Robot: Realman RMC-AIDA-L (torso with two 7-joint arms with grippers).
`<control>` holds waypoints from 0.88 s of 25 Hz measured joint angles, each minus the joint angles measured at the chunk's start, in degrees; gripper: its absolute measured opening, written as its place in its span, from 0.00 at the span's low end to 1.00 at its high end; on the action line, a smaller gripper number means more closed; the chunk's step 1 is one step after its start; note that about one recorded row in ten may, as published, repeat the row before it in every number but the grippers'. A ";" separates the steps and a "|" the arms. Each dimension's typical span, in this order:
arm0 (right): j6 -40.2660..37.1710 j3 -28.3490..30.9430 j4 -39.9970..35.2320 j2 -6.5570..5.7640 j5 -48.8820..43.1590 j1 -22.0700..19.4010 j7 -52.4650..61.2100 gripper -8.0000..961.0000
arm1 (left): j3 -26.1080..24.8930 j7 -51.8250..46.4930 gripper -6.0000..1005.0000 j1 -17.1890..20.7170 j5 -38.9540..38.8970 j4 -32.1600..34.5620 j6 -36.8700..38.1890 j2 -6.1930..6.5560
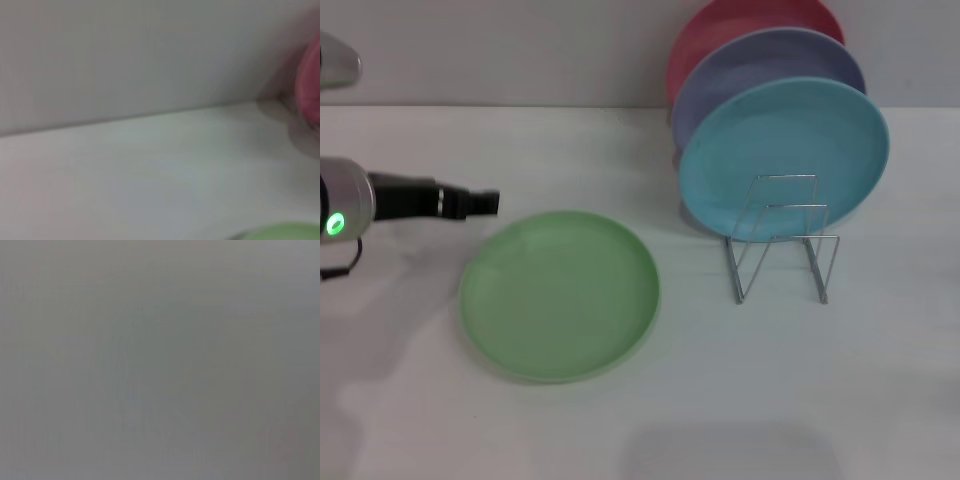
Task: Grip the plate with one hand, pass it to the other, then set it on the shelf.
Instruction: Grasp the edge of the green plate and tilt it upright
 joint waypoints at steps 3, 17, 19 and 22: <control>-0.10 0.01 -0.03 -0.01 -0.02 0.04 0.01 0.84 | 0.25 0.04 0.80 -0.12 0.00 -1.57 -0.73 0.01; -0.95 0.00 -0.06 -0.09 -0.17 0.65 0.06 0.84 | 1.29 0.28 0.78 -4.34 0.42 -13.37 -0.93 0.00; -1.03 0.00 -0.06 -0.09 -0.17 0.65 0.06 0.84 | 1.29 0.46 0.77 -4.48 0.41 -13.60 -0.88 -0.02; -1.30 0.00 -0.06 -0.09 -0.17 0.65 0.06 0.84 | 1.26 0.70 0.77 -5.04 0.40 -14.42 -0.87 -0.02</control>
